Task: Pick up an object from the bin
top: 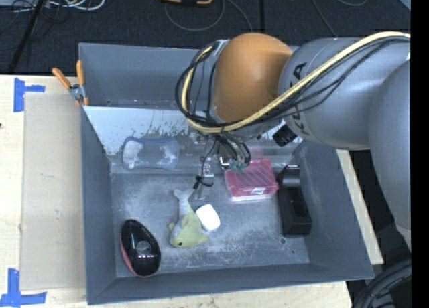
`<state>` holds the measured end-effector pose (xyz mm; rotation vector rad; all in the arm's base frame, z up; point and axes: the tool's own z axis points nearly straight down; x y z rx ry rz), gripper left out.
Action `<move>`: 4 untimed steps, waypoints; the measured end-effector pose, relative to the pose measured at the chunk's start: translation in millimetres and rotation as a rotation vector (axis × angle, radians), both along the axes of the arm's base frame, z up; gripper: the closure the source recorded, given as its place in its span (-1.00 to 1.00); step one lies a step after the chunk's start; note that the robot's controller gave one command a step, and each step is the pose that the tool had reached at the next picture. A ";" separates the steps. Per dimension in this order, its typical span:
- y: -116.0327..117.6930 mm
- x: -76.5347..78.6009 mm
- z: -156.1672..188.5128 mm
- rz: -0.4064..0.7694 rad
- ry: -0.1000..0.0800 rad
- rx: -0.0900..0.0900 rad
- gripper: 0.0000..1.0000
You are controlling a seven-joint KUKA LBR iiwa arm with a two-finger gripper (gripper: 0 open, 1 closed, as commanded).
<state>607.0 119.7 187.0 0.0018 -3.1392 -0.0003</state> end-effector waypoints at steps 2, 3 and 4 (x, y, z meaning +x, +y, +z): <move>-38.0 -18.8 -73.0 0.255 0.001 -0.001 -1.00; -33.5 -38.7 -108.6 0.521 -0.002 0.002 -1.00; -72.5 -66.6 -117.7 0.552 0.004 0.002 1.00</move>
Offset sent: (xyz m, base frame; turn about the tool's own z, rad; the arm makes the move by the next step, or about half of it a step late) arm -0.0303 -0.0459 -0.1170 -0.4323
